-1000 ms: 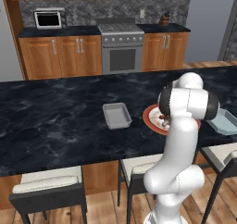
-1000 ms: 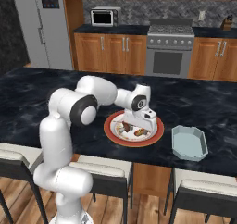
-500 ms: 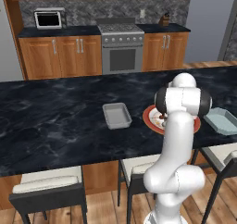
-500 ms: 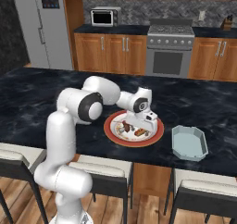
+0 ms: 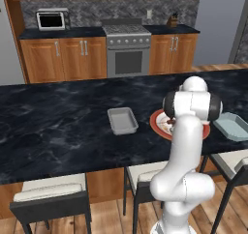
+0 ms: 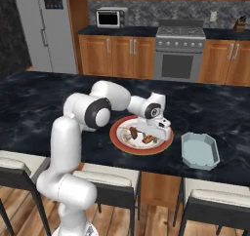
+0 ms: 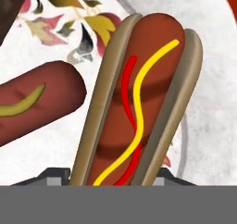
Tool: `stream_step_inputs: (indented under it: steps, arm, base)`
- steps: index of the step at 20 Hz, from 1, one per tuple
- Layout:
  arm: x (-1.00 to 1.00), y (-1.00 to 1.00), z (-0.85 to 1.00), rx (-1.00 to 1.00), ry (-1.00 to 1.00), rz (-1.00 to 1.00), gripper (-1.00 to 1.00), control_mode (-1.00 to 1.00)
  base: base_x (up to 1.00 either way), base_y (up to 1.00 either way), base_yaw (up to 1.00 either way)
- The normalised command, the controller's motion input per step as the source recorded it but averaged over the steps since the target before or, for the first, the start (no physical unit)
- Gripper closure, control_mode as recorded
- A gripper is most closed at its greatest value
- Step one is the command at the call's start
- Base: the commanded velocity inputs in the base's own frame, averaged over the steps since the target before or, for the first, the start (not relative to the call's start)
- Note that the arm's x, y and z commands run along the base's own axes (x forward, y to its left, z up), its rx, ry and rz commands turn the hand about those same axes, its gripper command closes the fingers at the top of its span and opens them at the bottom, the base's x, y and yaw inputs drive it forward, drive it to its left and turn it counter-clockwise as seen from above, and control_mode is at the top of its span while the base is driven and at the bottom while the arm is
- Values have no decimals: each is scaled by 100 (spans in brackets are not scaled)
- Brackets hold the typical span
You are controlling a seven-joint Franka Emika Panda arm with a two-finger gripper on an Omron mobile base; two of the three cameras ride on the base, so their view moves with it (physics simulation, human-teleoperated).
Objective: Place one cooked food and one vegetable from the large plate to each tupperware container.
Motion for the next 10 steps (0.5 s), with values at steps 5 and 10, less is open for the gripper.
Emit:
stream_step_inputs:
  steps: [5, 10]
  arm:
    - [-77, -20, 27, 2, 0, 0, 100, -100]
    - [-80, -34, 97, 0, 3, 0, 100, -100]
  base:
    - [0, 0, 0]
    - [0, 0, 0]
